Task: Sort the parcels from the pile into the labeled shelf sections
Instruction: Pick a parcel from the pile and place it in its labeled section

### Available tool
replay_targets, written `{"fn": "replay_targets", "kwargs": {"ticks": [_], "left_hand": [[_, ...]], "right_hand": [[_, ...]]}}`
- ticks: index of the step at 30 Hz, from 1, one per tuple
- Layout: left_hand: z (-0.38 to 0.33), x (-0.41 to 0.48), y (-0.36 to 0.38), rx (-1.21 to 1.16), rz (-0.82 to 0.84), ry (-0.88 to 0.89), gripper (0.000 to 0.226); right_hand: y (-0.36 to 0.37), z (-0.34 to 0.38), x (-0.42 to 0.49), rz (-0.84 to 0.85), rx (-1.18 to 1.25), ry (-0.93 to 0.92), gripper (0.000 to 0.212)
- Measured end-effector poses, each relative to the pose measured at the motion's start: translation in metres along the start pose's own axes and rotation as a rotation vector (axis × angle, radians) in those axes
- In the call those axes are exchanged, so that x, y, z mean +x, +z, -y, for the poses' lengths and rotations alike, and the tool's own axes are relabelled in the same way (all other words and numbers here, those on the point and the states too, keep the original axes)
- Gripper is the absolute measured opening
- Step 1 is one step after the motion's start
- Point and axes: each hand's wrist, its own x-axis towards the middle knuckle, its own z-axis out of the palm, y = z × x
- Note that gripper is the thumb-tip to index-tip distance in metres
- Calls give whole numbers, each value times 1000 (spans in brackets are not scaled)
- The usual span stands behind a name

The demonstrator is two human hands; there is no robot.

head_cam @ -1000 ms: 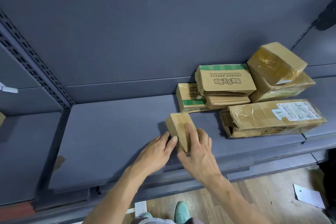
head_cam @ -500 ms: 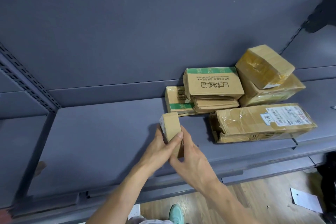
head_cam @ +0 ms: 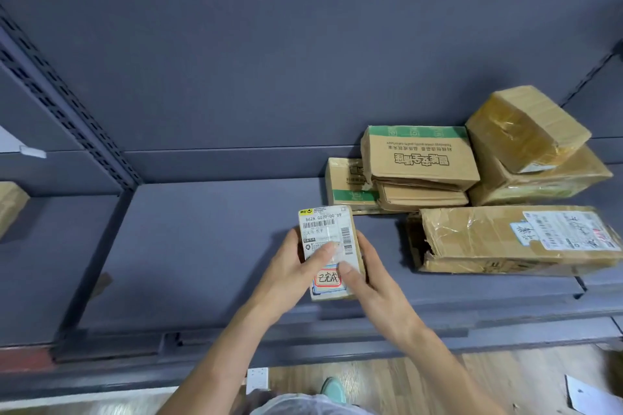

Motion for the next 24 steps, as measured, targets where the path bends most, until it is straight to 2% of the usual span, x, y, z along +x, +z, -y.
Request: {"fn": "replay_targets", "kwargs": {"ticks": [3,6,11,20,24], "left_hand": [[-3,1,0,-11,-42,-2,61],[-6,2,1,-21,-68,5,66],[-13,7,-3,-24,-122,24,67],[-26,5,6,139,-80,24,81],[-26,-2,2,277,-53,13,69]], "right_hand": [[-5,-2,3,-44,-41,-2,45],[-11,-2,7,-81,-32,18,43],[-15,1,4,-45,-45,29,33],[-5,12,4,-12,-26,-8,56],[-7,8,6,-35,11,-14,64]]}}
